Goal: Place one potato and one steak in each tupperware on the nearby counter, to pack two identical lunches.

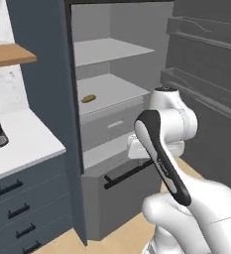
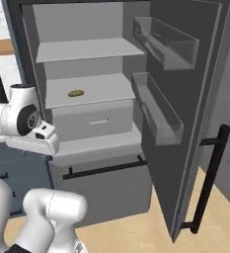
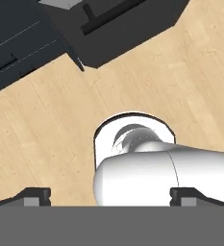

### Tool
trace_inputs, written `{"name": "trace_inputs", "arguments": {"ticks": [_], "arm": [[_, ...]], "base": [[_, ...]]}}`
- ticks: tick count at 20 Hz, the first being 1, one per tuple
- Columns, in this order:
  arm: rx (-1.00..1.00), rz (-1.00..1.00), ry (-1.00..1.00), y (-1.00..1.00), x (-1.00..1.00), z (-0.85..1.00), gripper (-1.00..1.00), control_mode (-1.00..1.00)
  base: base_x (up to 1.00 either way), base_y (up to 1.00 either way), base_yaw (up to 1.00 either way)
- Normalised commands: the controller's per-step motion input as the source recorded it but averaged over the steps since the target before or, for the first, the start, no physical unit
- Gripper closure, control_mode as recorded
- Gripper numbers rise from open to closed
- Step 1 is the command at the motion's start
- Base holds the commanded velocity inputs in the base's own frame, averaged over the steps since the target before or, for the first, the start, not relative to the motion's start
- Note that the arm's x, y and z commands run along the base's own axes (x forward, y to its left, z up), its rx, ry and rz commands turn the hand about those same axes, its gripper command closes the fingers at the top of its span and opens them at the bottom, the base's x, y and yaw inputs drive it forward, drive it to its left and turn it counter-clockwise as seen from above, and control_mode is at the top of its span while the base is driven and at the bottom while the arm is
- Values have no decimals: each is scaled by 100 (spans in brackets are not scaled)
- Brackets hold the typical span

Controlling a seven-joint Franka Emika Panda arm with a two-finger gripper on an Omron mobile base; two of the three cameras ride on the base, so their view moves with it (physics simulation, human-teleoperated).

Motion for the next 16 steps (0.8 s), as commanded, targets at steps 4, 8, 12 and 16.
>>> {"name": "trace_inputs", "arguments": {"ticks": [4,8,12,16], "arm": [[0,0,0,0,0,0,-100,100],[0,0,0,0,0,0,-100,100],[0,0,0,0,0,0,-100,100],[0,0,0,0,0,0,-100,100]], "base": [[92,-32,5],[81,0,11],[78,-4,19],[84,-37,27]]}}
